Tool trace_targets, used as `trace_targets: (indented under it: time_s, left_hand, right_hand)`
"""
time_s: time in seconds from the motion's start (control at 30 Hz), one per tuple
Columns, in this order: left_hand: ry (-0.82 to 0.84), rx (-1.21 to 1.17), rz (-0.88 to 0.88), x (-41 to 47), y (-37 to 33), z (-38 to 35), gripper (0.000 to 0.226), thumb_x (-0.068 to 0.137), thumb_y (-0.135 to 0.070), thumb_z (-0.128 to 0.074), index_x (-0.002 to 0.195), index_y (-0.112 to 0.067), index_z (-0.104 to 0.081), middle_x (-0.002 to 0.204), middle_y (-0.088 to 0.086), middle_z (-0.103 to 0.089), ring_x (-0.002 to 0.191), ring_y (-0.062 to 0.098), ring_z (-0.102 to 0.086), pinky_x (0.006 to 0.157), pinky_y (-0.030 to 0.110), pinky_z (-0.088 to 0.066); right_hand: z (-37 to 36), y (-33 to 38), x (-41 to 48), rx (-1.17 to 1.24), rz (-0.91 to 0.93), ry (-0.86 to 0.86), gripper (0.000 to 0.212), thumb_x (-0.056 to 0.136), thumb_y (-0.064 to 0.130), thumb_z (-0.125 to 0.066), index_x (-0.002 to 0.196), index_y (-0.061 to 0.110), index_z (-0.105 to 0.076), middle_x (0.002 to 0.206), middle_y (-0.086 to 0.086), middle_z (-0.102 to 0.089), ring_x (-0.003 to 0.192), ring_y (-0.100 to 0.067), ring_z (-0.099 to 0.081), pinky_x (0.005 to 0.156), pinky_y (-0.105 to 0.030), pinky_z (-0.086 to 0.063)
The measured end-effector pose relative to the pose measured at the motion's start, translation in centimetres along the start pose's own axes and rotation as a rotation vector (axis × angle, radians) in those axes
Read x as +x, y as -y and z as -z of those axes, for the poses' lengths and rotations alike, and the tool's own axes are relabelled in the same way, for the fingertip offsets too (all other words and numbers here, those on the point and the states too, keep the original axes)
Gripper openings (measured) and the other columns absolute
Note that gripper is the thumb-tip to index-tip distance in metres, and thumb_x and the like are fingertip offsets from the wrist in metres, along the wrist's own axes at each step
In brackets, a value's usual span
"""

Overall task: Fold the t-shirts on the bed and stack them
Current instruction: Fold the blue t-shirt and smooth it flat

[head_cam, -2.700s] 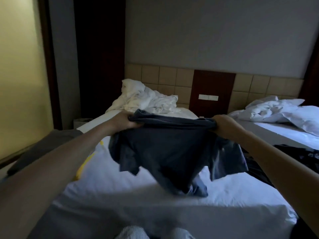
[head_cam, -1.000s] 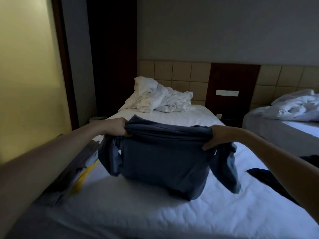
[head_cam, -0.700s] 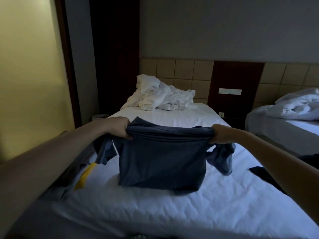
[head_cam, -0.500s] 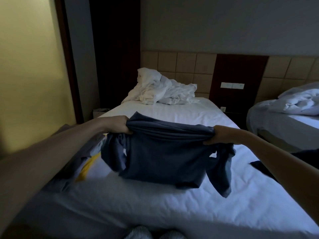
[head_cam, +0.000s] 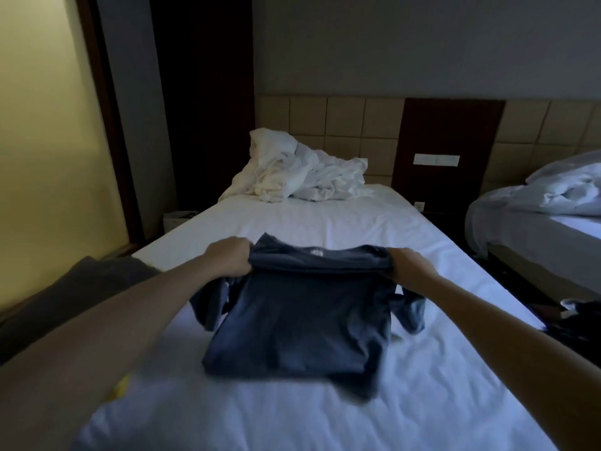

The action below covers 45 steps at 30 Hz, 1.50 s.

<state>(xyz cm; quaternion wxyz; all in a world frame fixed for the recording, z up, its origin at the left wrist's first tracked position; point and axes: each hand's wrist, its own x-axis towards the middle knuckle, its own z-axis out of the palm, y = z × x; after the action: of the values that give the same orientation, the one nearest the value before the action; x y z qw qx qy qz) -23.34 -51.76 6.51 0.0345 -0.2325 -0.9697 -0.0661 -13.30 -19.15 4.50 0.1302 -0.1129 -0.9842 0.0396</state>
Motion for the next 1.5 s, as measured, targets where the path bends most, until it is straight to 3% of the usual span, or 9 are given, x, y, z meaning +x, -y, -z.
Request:
trace_targets:
  time_s: [0.33,0.57,0.7,0.87,1.0,1.17,1.27,1.37,1.5]
  left_hand:
    - [-0.827,0.003,0.001,15.5,-0.9,5.0,0.009,0.092,-0.018,-0.051,0.092,-0.009,-0.054,0.083,0.009,-0.063,0.077,0.031,-0.061,0.062,0.035,-0.045]
    - [-0.194,-0.089,-0.094,12.1,3.0,-16.3,0.065,0.08,-0.059,-0.037,0.131,-0.021,-0.051,0.131,0.004,-0.056,0.119,0.024,-0.053,0.095,0.033,-0.04]
    - [-0.318,-0.325,-0.068,9.4,3.9,-21.7,0.067,0.079,-0.056,-0.026,0.125,-0.021,-0.061,0.127,-0.006,-0.059,0.121,0.016,-0.051,0.103,0.032,-0.036]
    - [-0.527,-0.218,-0.158,9.3,3.9,-21.7,0.028,0.084,-0.027,-0.051,0.094,-0.014,-0.074,0.102,0.0,-0.069,0.095,0.02,-0.061,0.081,0.037,-0.051]
    - [-0.747,-0.231,-0.221,8.6,3.7,-21.0,0.037,0.088,-0.03,-0.046,0.081,-0.006,-0.074,0.104,0.011,-0.069,0.099,0.019,-0.053,0.085,0.031,-0.04]
    - [-0.814,-0.45,-0.159,4.6,3.3,-20.8,0.066,0.101,-0.045,-0.026,0.097,0.004,-0.069,0.097,0.021,-0.069,0.096,0.022,-0.056,0.089,0.028,-0.042]
    - [-0.819,-0.422,-0.102,1.7,3.5,-21.0,0.071,0.101,-0.047,-0.022,0.097,0.005,-0.069,0.091,0.022,-0.07,0.082,0.034,-0.069,0.068,0.035,-0.053]
    - [-0.851,-0.312,-0.137,-0.9,3.1,-20.5,0.065,0.103,-0.042,-0.021,0.093,0.0,-0.069,0.079,0.019,-0.072,0.061,0.032,-0.069,0.044,0.032,-0.049]
    - [-0.674,-0.168,-0.252,-2.9,3.2,-19.9,0.051,0.097,-0.06,-0.022,0.086,-0.022,-0.055,0.063,0.001,-0.066,0.055,0.018,-0.063,0.041,0.023,-0.04]
  right_hand:
    - [4.6,-0.4,15.9,0.108,0.012,-0.61,0.018,0.087,0.008,-0.053,0.104,0.005,-0.055,0.107,-0.015,-0.061,0.099,-0.037,-0.055,0.069,-0.035,-0.035]
    - [-13.9,-3.5,10.1,-0.021,0.029,0.176,0.071,0.084,0.069,-0.039,0.141,0.026,-0.037,0.144,-0.004,-0.042,0.13,-0.024,-0.041,0.106,-0.034,-0.032]
    - [-19.4,-4.6,5.7,0.12,0.015,0.005,0.074,0.081,0.067,-0.015,0.142,0.031,-0.037,0.151,0.011,-0.029,0.144,-0.013,-0.017,0.115,-0.03,-0.011]
    - [-19.1,-4.6,5.4,0.153,0.141,-0.317,0.046,0.083,0.041,-0.037,0.099,0.021,-0.075,0.111,0.0,-0.069,0.108,-0.026,-0.063,0.092,-0.029,-0.031]
    - [-19.5,-4.6,4.8,0.265,0.191,-0.536,0.02,0.079,0.019,-0.061,0.088,0.01,-0.076,0.1,-0.008,-0.072,0.097,-0.028,-0.067,0.098,-0.044,-0.041]
    - [-18.8,-4.3,1.6,0.401,0.216,-0.734,0.046,0.099,0.034,-0.041,0.098,-0.002,-0.071,0.106,-0.014,-0.068,0.104,-0.022,-0.06,0.105,-0.046,-0.035]
    - [-17.7,-3.6,-1.1,0.485,0.204,-0.64,0.045,0.099,0.037,-0.038,0.099,0.005,-0.07,0.103,-0.015,-0.069,0.104,-0.023,-0.059,0.104,-0.035,-0.037]
    - [-15.8,-2.2,-3.7,0.538,0.023,-0.321,0.017,0.097,0.029,-0.041,0.103,0.023,-0.056,0.101,-0.021,-0.064,0.095,-0.037,-0.06,0.074,-0.031,-0.041]
    - [-15.1,-2.5,-5.0,0.317,0.125,-0.167,0.026,0.094,0.025,-0.054,0.112,0.007,-0.058,0.101,-0.018,-0.066,0.092,-0.035,-0.06,0.07,-0.03,-0.037]
